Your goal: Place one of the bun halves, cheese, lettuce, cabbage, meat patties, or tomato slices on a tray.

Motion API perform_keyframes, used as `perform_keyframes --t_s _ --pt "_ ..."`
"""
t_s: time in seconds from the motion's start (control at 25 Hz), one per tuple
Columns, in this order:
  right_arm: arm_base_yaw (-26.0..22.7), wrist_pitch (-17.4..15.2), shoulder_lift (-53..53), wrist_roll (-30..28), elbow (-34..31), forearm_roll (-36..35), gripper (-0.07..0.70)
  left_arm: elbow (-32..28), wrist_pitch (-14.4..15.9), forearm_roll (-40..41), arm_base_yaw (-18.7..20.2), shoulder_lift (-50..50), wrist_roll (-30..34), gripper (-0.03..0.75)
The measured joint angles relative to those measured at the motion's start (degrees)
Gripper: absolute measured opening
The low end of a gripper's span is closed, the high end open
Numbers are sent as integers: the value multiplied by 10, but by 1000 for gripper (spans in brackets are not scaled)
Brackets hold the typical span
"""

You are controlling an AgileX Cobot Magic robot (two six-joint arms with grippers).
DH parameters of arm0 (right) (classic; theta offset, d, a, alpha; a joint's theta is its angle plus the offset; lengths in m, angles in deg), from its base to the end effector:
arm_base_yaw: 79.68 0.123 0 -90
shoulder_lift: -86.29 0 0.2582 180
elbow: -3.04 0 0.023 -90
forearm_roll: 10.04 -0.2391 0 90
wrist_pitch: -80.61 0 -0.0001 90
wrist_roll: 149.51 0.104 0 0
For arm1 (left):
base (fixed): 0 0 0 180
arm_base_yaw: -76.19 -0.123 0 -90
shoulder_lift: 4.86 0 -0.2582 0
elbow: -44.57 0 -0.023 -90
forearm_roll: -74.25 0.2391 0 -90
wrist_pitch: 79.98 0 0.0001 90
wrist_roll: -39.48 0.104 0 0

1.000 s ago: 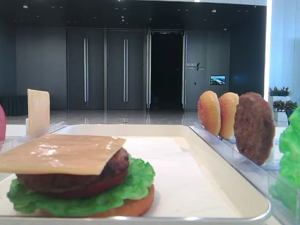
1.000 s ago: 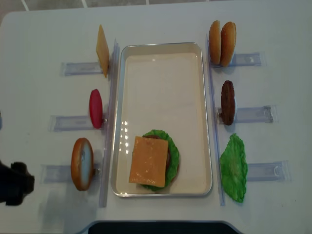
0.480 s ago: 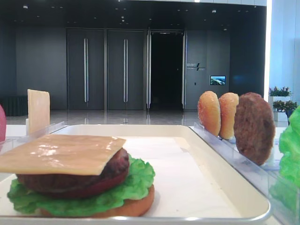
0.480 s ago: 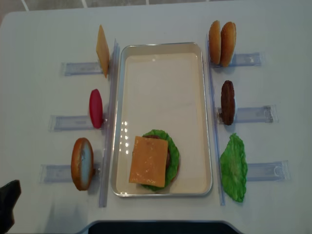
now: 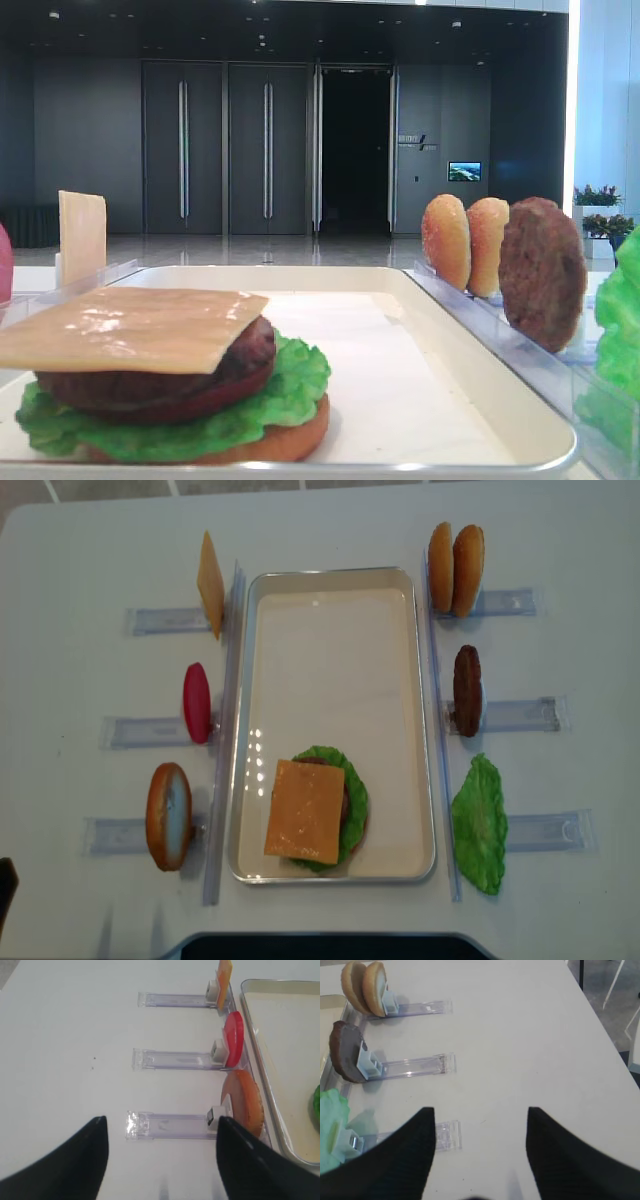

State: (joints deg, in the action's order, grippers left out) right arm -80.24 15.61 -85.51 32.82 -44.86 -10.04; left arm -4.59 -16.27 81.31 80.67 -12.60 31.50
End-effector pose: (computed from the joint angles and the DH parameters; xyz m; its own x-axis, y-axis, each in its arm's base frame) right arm 0.0191 -0.0002 0.2585 -0.5157 0.0457 -0.8556 0.0308 0.9989 0.0348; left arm 0.0218 0.0098 0.2552 -0.5018 -0.0448 -0.8638 -0.0596 0.9981 -0.0171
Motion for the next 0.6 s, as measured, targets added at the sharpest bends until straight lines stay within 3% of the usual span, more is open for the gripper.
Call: perform_keyframes --t_s 0.6 --pt "0 0 0 0 0 0 415 0 0 0 0 0 0 513"
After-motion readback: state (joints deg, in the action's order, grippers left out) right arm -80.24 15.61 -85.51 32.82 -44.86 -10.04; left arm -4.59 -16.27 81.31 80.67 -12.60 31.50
